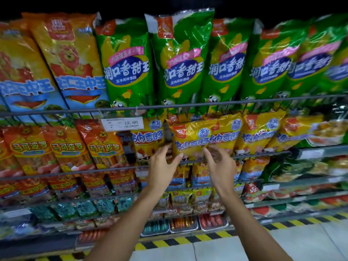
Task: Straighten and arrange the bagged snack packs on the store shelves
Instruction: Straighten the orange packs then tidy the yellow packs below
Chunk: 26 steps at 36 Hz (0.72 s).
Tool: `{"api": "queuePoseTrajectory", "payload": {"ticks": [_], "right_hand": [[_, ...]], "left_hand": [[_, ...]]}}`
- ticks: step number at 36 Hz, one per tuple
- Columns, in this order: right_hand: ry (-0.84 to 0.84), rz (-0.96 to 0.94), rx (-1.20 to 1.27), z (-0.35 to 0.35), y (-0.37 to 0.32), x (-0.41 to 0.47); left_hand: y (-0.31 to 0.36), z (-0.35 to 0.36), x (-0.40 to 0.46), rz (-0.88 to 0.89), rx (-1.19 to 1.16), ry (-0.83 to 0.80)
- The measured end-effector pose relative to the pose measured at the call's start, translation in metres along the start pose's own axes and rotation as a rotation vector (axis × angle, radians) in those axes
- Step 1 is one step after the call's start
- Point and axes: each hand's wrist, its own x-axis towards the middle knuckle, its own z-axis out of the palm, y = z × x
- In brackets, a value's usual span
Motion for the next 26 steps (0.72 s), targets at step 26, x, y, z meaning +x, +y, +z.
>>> {"api": "queuePoseTrajectory", "payload": {"ticks": [26], "right_hand": [[-0.068, -0.005, 0.051, 0.016, 0.019, 0.023]], "left_hand": [[-0.008, 0.007, 0.019, 0.009, 0.139, 0.181]]}}
